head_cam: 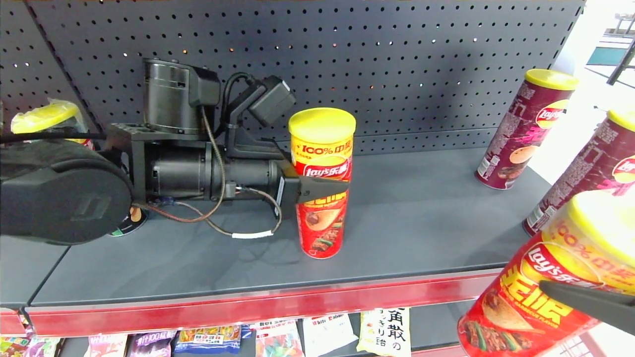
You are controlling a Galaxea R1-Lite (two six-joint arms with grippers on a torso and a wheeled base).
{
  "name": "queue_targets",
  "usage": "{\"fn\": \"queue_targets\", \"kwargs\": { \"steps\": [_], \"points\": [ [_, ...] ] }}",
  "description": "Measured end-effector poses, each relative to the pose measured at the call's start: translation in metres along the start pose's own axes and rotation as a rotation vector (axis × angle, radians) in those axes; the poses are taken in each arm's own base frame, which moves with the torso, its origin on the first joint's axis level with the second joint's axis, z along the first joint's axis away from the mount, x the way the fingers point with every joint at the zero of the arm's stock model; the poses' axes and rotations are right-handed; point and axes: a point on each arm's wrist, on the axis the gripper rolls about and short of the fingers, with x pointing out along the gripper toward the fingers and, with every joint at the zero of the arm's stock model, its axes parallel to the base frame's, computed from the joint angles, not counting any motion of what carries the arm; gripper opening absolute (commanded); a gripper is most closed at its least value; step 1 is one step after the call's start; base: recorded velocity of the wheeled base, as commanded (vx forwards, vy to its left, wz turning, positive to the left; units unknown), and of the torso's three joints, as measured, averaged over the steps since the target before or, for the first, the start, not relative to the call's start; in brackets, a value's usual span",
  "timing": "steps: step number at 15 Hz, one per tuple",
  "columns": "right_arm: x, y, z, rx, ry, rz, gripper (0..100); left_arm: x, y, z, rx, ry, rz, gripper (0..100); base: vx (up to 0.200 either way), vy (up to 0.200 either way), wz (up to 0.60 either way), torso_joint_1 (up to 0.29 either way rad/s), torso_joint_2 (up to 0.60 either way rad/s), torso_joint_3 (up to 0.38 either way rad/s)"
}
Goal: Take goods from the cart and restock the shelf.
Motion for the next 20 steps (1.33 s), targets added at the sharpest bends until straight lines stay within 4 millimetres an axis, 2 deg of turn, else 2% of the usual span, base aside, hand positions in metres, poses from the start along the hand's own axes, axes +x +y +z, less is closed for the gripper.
{"fn": "queue_targets", "kwargs": {
  "steps": [4, 16, 17, 20],
  "points": [
    [0.0, 0.0, 0.0, 0.001, 0.002, 0.0, 0, -0.005, -0.018, -0.003, 0.004, 0.01, -0.037, 0, 0.0, 0.0, 0.0, 0.0, 0.0, 0.0],
    [0.0, 0.0, 0.001, -0.001, 0.001, -0.001, 0, -0.018, -0.03, -0.012, -0.034, 0.026, -0.047, 0, 0.0, 0.0, 0.0, 0.0, 0.0, 0.0],
    [0.0, 0.0, 0.001, -0.001, 0.0, -0.001, 0, -0.019, -0.031, -0.013, -0.037, 0.031, -0.048, 100, 0.0, 0.0, 0.0, 0.0, 0.0, 0.0],
    [0.001, 0.0, 0.001, -0.002, 0.0, -0.001, 0, -0.019, -0.031, -0.016, -0.045, 0.043, -0.044, 100, 0.0, 0.0, 0.0, 0.0, 0.0, 0.0]
  ]
}}
